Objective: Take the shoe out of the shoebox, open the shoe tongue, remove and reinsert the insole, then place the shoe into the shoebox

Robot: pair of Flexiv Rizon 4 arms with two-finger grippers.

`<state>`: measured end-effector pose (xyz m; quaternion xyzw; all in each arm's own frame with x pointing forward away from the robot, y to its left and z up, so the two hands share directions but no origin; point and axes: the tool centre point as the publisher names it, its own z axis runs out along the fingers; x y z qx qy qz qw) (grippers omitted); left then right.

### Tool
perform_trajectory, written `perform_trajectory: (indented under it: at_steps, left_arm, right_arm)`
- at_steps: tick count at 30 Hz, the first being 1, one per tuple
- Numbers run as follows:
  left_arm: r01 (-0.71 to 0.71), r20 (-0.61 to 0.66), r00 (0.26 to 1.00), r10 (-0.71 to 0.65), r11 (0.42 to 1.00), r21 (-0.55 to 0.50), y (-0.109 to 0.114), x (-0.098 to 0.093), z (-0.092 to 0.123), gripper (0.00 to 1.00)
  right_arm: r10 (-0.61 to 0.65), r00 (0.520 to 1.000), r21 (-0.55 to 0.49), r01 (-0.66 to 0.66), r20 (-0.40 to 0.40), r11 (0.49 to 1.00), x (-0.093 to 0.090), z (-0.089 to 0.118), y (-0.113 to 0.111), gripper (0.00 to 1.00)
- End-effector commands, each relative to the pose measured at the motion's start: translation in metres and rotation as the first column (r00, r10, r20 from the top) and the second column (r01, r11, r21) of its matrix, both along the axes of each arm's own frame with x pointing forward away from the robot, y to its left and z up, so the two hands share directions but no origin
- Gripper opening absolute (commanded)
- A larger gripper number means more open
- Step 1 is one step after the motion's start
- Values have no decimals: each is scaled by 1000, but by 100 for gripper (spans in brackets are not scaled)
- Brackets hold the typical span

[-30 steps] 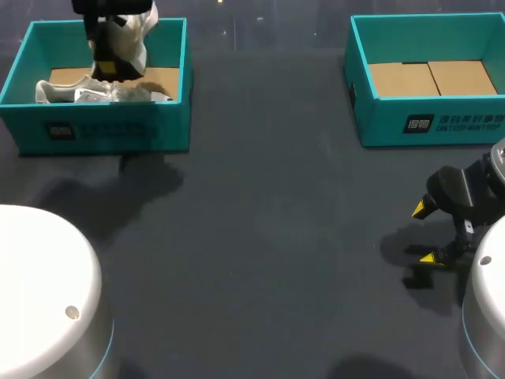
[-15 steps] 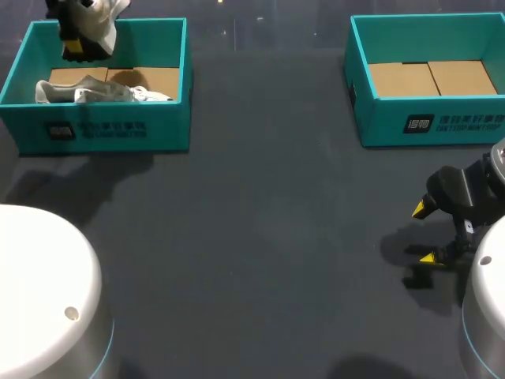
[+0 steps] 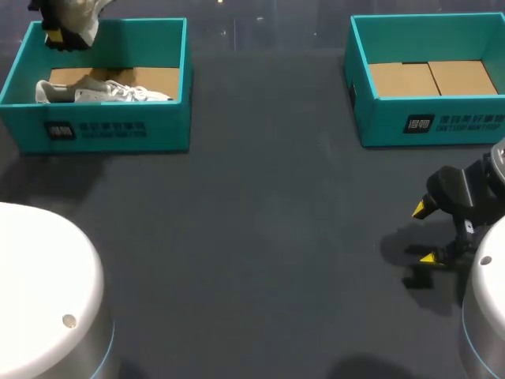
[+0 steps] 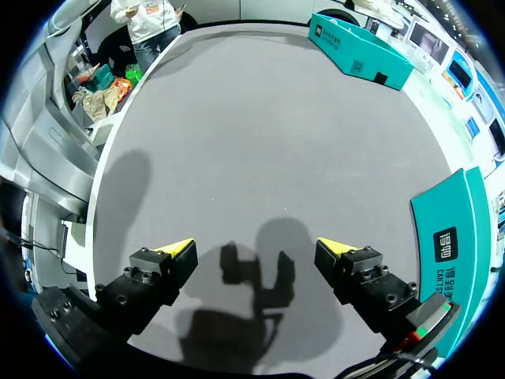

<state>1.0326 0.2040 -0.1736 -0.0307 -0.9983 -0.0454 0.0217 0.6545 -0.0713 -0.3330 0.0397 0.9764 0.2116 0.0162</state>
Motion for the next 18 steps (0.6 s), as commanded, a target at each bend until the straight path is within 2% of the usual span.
perform_trajectory:
  at_steps: [1,3,15,18]
  left_arm:
    - [-26,-78,997,25,999,-21,20,54,-2,0]
    - [-20,-84,996,16,998,-56,32,68,-3,0]
    - [-20,-84,996,16,998,-56,32,68,-3,0]
    - [207,-23,978,-208,978,-39,42,67,-2,0]
  right_arm:
    - [-1,1000,-2,1,2,1000,-2,1,0,100]
    - [-1,1000,-2,1,2,1000,-2,1,0,100]
    - [-1,1000,-2,1,2,1000,-2,1,0,100]
    - [-1,1000,-2,1,2,1000,-2,1,0,100]
